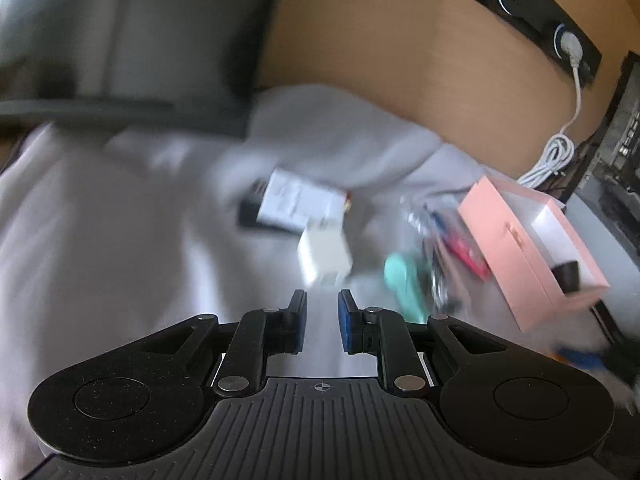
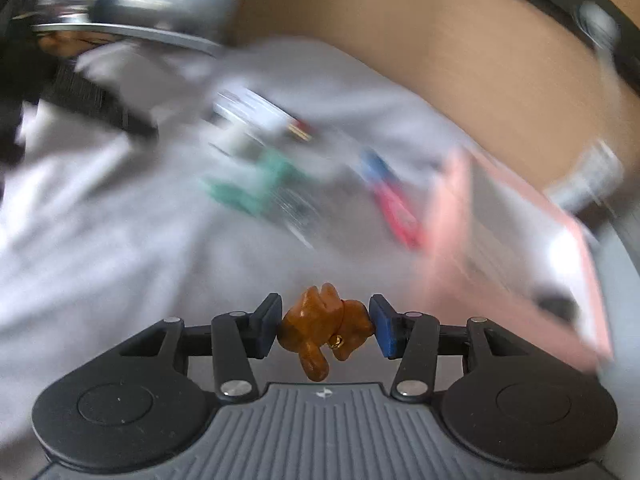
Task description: Organize rigid objects
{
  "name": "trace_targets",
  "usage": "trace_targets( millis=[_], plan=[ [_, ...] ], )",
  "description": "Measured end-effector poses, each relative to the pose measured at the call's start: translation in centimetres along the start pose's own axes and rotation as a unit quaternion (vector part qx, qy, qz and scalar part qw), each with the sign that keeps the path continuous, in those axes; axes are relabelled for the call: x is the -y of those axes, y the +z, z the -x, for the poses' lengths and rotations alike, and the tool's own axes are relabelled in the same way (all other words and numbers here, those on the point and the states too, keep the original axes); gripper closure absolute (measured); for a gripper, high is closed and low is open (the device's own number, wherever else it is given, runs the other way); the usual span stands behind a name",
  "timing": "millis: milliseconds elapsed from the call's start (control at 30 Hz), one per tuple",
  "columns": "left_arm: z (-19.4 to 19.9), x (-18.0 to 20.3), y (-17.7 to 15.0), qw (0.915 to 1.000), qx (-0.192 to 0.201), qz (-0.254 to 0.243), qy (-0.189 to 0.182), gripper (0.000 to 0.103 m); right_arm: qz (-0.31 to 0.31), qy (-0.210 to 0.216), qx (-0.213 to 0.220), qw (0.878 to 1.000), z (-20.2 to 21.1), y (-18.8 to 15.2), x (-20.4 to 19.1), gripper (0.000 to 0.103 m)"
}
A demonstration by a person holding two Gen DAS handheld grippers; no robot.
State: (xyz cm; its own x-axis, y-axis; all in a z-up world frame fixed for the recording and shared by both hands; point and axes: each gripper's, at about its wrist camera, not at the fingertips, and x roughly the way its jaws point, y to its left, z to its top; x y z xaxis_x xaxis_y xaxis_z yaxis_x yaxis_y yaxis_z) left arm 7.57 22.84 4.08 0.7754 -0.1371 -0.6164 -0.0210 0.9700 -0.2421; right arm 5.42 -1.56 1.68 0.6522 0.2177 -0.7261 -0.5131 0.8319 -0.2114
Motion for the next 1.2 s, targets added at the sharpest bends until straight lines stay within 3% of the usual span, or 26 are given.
trace_targets(
  millis=[133, 300, 567, 700, 867, 1033, 1133, 1200],
  plan=[
    [-3.8, 1.4, 1.5, 0.9989, -0.006, -0.035, 0.031, 0.082, -0.045, -0.055, -0.016, 0.997, -0.2, -3.2, 3.0, 0.055],
    [-5.4, 2.4, 1.4, 0.9974, -0.011, -0.06, 0.039, 0.082, -0.064, -0.057, 0.001, 0.996, 0.2, -4.5, 3.8, 0.05],
    [-5.7, 4.1, 0.9, 0.9953, -0.021, -0.094, -0.001, 0.081, -0.105, -0.078, 0.03, 0.991, -0.2, -5.6, 4.4, 0.026],
    [-6.1, 4.7, 0.2, 0.9936, -0.041, -0.105, -0.011, 0.08, -0.115, -0.075, 0.031, 0.99, -0.4, -5.7, 4.7, 0.022],
    [-5.2, 4.6, -0.2, 0.9946, -0.02, -0.102, 0.0, 0.08, -0.128, -0.074, 0.029, 0.989, -0.6, -5.8, 5.1, 0.018],
    [-4.5, 3.7, 0.5, 0.9949, 0.006, -0.089, 0.047, 0.079, -0.148, -0.064, 0.024, 0.987, -0.8, -6.0, 5.8, 0.014],
    [-5.1, 2.7, 1.2, 0.9949, -0.003, -0.066, 0.076, 0.079, -0.169, -0.057, 0.017, 0.984, -1.1, -6.2, 6.5, 0.01],
    [-5.5, 2.0, 1.7, 0.9957, -0.005, -0.051, 0.077, 0.077, -0.184, -0.051, 0.012, 0.981, -1.3, -6.2, 7.0, 0.006]
  ],
)
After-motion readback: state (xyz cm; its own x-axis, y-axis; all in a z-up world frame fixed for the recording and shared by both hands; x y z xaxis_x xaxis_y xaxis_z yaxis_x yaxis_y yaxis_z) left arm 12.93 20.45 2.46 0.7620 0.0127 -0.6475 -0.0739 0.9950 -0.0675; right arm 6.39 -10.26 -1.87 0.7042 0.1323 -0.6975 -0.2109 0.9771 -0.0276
